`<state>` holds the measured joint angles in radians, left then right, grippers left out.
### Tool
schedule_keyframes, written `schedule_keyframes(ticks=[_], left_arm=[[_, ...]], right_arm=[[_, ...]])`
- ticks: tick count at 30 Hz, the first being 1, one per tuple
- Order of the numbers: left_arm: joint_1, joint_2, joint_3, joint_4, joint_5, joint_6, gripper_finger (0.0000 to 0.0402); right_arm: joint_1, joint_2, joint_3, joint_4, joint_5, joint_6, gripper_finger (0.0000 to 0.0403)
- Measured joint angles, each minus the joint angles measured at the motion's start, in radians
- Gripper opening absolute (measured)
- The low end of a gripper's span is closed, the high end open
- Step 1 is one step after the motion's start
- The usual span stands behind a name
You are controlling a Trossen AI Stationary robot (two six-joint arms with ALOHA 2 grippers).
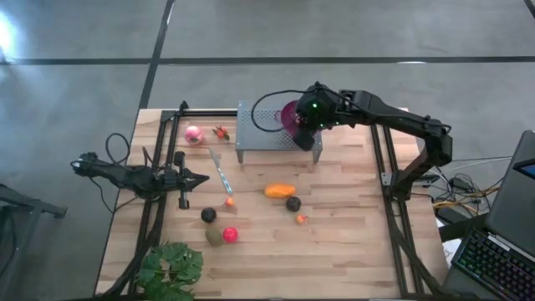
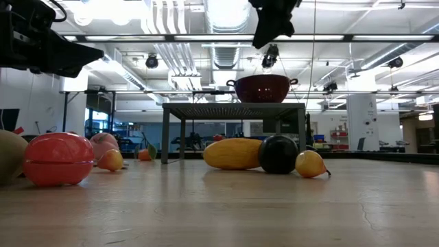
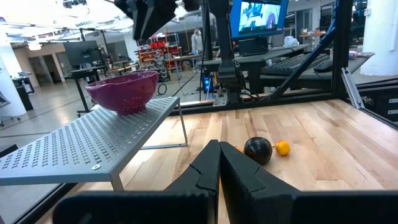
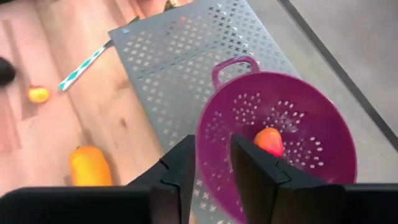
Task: Pick & Place Fruit
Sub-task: Put the black plum into the purple bowl on the shelf
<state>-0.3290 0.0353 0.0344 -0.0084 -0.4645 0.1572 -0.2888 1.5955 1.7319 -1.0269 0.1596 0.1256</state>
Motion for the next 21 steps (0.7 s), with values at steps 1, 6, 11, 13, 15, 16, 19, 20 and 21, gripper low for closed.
schedule_keyframes(ticks=[1, 6, 11, 13, 15, 16, 19, 20, 21], left_arm=[[0.0, 0.0, 0.0, 0.0, 0.0, 0.0, 0.0012], [0.0, 0.0, 0.0, 0.0, 0.0, 0.0, 0.0012], [0.0, 0.0, 0.0, 0.0, 0.0, 0.0, 0.0012], [0.0, 0.0, 0.0, 0.0, 0.0, 0.0, 0.0012], [0.0, 0.0, 0.0, 0.0, 0.0, 0.0, 0.0012], [0.0, 0.0, 0.0, 0.0, 0.0, 0.0, 0.0012], [0.0, 0.0, 0.0, 0.0, 0.0, 0.0, 0.0012], [0.0, 0.0, 0.0, 0.0, 0.0, 0.0, 0.0012], [0.0, 0.0, 0.0, 0.0, 0.0, 0.0, 0.0012]], right_arm=[[0.009, 0.0, 0.007, -0.013, 0.0, 0.003, 0.0087], [0.059, 0.0, 0.034, -0.079, 0.0, 0.03, 0.0068], [0.114, 0.001, 0.039, -0.151, 0.0, 0.036, 0.0053], [0.136, 0.0, 0.037, -0.166, 0.0, 0.037, 0.0049], [0.157, 0.001, 0.035, -0.201, -0.001, 0.054, 0.0045], [0.167, 0.001, 0.033, -0.212, -0.001, 0.065, 0.0044], [0.202, 0.0, 0.028, -0.242, 0.0, 0.097, 0.0039], [0.215, 0.0, 0.028, -0.253, 0.0, 0.107, 0.0038], [0.229, 0.001, 0.027, -0.261, 0.0, 0.115, 0.0037]])
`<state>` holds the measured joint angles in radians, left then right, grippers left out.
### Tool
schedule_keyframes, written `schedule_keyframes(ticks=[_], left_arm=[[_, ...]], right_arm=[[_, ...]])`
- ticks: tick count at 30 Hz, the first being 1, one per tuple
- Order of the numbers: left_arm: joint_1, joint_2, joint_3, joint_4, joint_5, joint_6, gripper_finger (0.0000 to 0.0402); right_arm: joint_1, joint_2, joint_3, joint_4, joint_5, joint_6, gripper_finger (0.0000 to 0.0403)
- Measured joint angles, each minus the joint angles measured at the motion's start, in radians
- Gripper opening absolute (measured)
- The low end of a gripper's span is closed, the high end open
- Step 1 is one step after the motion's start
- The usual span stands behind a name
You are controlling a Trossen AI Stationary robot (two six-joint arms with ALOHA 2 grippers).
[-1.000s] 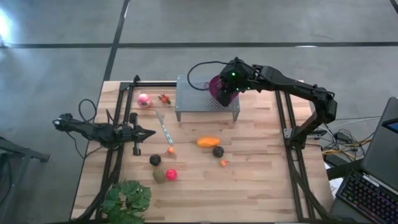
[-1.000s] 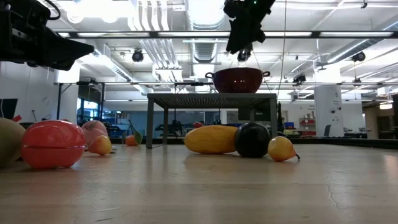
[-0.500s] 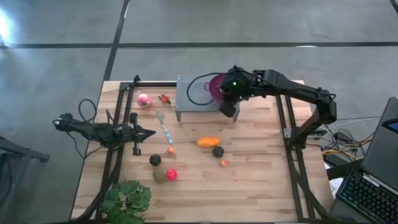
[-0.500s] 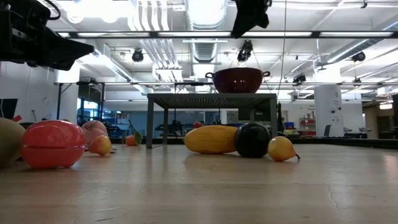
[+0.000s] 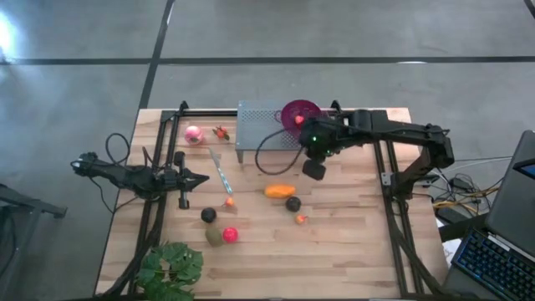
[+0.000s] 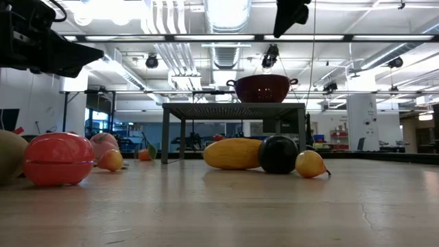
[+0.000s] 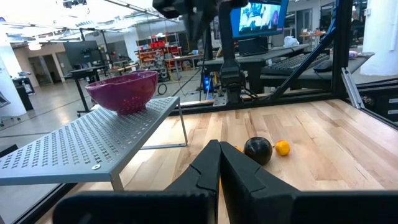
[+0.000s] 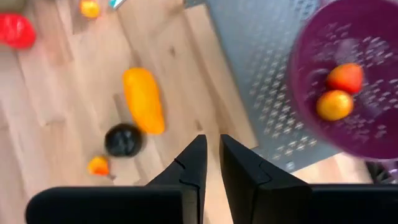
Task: Pick & Place Fruit
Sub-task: Put the black plum into the purple bowl on the shelf
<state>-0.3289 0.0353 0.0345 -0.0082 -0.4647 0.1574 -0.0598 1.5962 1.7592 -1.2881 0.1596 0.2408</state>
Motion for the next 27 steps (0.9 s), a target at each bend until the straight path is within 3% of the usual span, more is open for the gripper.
schedule_keyframes(ticks=[6, 14, 21, 27], left_arm=[[0.0, 0.0, 0.0, 0.0, 0.0, 0.0, 0.0012], [0.0, 0.0, 0.0, 0.0, 0.0, 0.0, 0.0012], [0.0, 0.0, 0.0, 0.0, 0.0, 0.0, 0.0012], [0.0, 0.0, 0.0, 0.0, 0.0, 0.0, 0.0012]], right_arm=[[0.114, 0.0, -0.011, -0.014, 0.01, 0.057, 0.0033], [0.306, 0.001, -0.053, -0.011, 0.105, 0.167, 0.0047], [0.445, 0.0, -0.149, -0.003, 0.117, 0.304, 0.0063], [0.549, 0.0, -0.251, 0.016, 0.209, 0.431, 0.0083]])
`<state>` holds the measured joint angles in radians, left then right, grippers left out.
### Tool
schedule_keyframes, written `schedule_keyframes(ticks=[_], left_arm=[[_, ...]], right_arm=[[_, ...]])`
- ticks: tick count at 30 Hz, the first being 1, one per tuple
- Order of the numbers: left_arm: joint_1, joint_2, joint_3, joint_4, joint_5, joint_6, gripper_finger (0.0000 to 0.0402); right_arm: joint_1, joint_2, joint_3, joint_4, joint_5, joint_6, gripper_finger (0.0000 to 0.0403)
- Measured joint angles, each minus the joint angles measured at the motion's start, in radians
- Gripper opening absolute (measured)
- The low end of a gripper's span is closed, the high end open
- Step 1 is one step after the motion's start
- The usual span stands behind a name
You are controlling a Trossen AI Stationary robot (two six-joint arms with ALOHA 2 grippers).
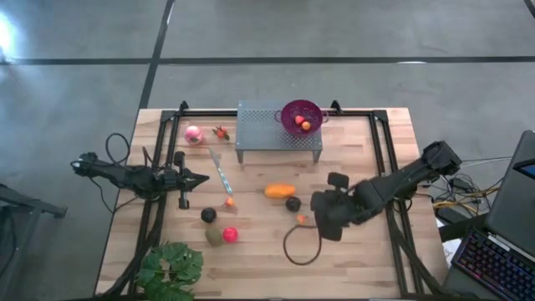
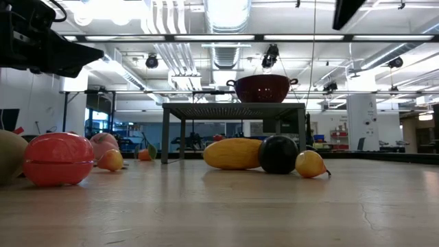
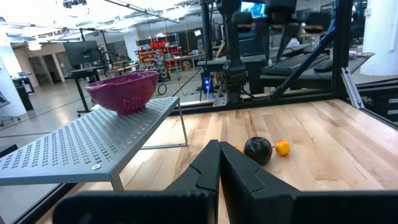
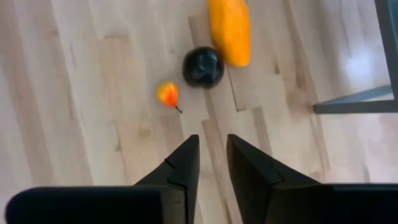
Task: Pick & Place Fruit
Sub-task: Put the black plum into the purple bowl on the shelf
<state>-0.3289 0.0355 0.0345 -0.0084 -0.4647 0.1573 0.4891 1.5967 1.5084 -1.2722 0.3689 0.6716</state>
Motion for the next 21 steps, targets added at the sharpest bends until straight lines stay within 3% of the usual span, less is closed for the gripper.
schedule_keyframes(ticks=[5, 13, 21], left_arm=[[0.0, 0.0, 0.0, 0.0, 0.0, 0.0, 0.0012], [0.0, 0.0, 0.0, 0.0, 0.0, 0.0, 0.0012], [0.0, 0.0, 0.0, 0.0, 0.0, 0.0, 0.0012]], right_arm=[[0.053, 0.0, -0.095, 0.1, 0.054, 0.068, 0.0104], [0.033, 0.0, -0.217, 0.405, 0.033, 0.091, 0.0163], [-0.034, 0.0, -0.265, 0.475, 0.027, 0.136, 0.0244]])
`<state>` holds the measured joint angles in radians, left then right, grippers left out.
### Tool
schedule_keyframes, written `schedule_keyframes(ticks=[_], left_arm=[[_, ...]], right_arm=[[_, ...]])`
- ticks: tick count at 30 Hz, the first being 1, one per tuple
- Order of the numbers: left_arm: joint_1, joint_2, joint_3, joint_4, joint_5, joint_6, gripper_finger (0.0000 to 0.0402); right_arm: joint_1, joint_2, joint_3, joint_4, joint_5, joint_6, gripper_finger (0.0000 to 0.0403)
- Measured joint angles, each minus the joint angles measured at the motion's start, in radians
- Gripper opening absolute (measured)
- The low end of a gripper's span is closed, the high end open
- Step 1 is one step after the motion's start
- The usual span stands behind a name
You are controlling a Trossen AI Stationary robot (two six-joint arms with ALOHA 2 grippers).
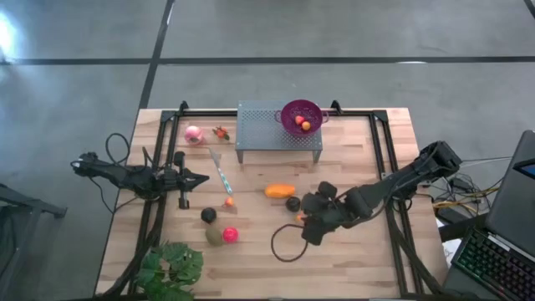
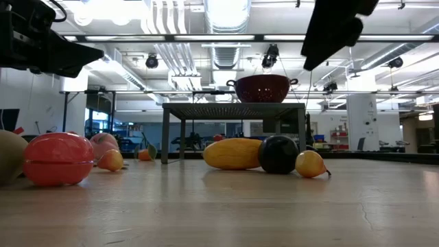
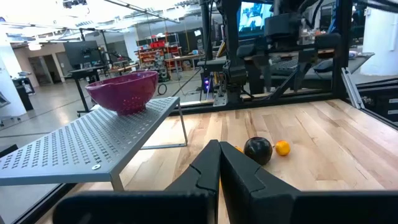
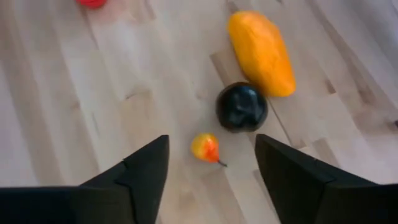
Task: Pick & Place Fruit
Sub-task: Put the black plum into the purple bowl on the shelf
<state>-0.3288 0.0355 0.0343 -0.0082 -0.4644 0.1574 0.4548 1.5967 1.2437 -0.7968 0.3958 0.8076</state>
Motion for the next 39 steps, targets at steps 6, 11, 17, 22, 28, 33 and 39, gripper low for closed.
schedule_keyframes(ticks=[6, 11, 17, 22, 28, 33, 39], left_arm=[[0.0, 0.0, 0.0, 0.0, 0.0, 0.0, 0.0012], [0.0, 0.0, 0.0, 0.0, 0.0, 0.0, 0.0012], [0.0, 0.001, 0.0, 0.0, 0.0, 0.0, 0.0012], [0.0, 0.001, 0.0, 0.0, 0.0, 0.0, 0.0012], [0.0, 0.002, 0.0, 0.0, 0.0, 0.0, 0.0012], [0.0, 0.003, 0.0, 0.0, 0.0, 0.0, 0.0012], [0.0, 0.004, 0.0, 0.0, 0.0, 0.0, 0.0012]], right_arm=[[-0.04, 0.007, -0.055, 0.096, 0.0, -0.051, 0.0294], [-0.059, 0.028, -0.098, 0.148, -0.003, -0.055, 0.0327], [-0.078, 0.06, -0.144, 0.252, -0.004, -0.066, 0.0355], [-0.089, 0.091, -0.171, 0.317, -0.003, -0.075, 0.036], [-0.101, 0.142, -0.172, 0.338, -0.003, -0.075, 0.0343], [-0.122, 0.188, -0.169, 0.365, 0.01, -0.078, 0.0332], [-0.142, 0.242, -0.173, 0.369, -0.006, -0.075, 0.0324]])
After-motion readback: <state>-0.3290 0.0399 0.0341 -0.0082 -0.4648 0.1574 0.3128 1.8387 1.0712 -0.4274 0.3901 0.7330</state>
